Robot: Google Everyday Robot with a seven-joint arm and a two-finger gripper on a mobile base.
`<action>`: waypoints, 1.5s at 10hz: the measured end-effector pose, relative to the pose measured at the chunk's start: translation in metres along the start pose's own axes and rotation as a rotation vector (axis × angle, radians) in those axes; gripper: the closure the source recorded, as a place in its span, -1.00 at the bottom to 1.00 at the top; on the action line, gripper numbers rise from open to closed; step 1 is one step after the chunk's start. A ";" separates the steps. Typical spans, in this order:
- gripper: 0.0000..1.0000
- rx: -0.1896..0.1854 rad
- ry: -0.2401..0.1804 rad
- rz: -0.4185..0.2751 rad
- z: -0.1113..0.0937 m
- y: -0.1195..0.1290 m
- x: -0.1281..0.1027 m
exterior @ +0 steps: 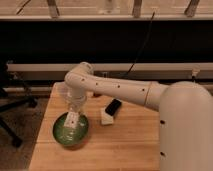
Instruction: Place the bottle in the ceramic bowl
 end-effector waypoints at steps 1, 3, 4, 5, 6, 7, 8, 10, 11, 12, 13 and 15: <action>-0.24 0.009 -0.009 -0.007 0.001 0.000 -0.002; -0.53 0.020 -0.019 -0.013 0.003 0.001 -0.005; -0.60 0.023 -0.024 -0.017 0.005 0.002 -0.007; -0.60 0.025 -0.027 -0.022 0.006 0.001 -0.009; -0.60 0.026 -0.029 -0.027 0.007 0.000 -0.011; -0.60 0.028 -0.029 -0.031 0.007 0.001 -0.012; -0.60 0.028 -0.026 -0.034 0.006 0.001 -0.012; -0.60 0.028 -0.021 -0.033 0.004 0.004 -0.011; -0.60 0.028 -0.012 -0.024 0.002 0.007 -0.009; -0.60 0.029 -0.003 -0.016 -0.001 0.010 -0.006; -0.60 0.030 0.013 0.000 -0.008 0.017 0.000; -0.60 0.032 0.044 0.033 -0.021 0.030 0.011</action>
